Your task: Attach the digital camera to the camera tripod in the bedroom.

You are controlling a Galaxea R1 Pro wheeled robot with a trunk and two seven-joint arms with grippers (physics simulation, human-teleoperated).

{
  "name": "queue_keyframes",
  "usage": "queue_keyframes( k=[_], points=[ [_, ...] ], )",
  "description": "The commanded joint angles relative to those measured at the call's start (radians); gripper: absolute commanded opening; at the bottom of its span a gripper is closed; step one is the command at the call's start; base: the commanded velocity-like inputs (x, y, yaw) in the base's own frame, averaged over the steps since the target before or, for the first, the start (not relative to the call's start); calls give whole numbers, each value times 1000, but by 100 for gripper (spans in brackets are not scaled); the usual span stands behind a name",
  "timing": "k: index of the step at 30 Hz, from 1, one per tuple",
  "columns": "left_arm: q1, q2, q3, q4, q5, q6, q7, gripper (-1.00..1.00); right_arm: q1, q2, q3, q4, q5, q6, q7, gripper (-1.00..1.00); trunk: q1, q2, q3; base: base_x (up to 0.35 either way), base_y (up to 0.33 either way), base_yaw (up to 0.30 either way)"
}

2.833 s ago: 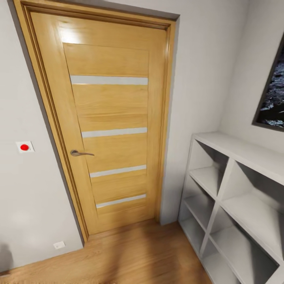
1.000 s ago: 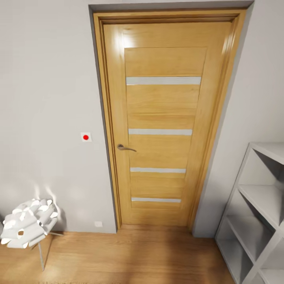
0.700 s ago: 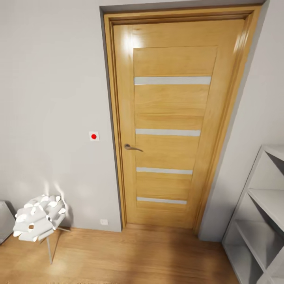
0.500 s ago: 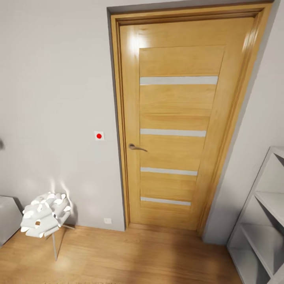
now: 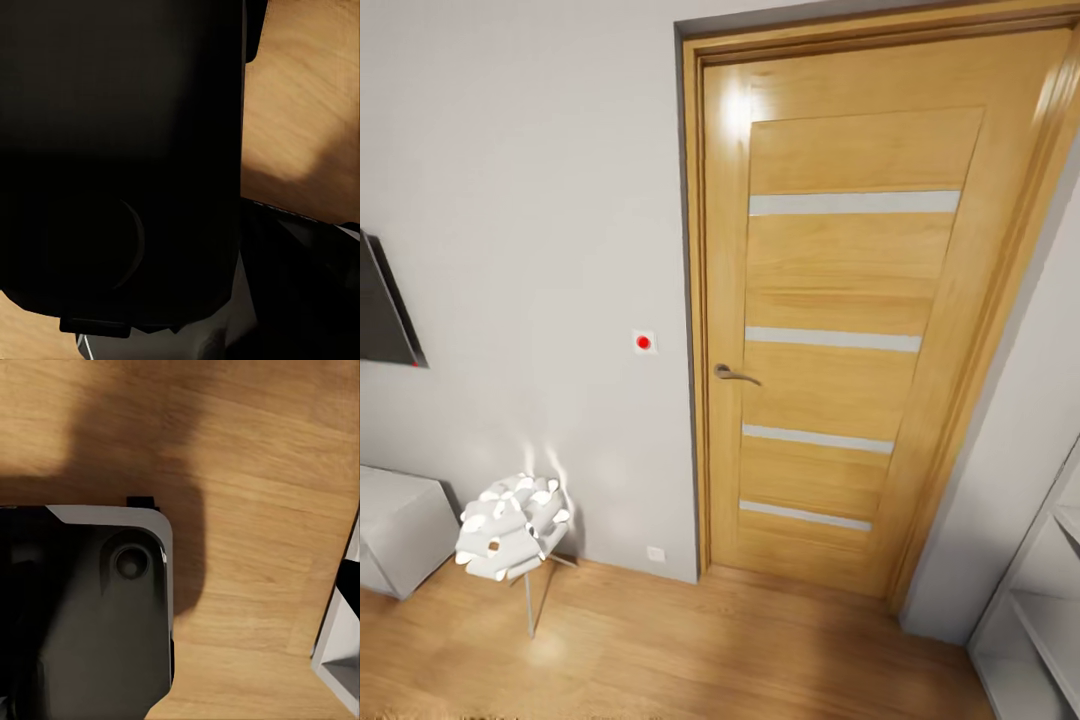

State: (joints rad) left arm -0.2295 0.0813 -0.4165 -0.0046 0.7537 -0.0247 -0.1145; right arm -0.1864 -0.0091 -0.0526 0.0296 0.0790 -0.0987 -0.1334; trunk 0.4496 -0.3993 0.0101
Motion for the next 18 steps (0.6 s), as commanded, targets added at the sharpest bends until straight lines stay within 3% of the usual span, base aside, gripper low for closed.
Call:
queue_keyframes(
  k=[1, 18],
  points=[
    [-1, 0, -8, 2, 8, -2, -5, -100, -1, 0, -6, 3, 8, -6, -3, 100, 0, -1, 0, 0, 0, 198],
    [-1, 0, -8, 2, 9, -1, -5, -100, -1, 0, -6, 3, 8, -6, -3, 100, 0, -1, 0, 0, 0, 198]
  ],
)
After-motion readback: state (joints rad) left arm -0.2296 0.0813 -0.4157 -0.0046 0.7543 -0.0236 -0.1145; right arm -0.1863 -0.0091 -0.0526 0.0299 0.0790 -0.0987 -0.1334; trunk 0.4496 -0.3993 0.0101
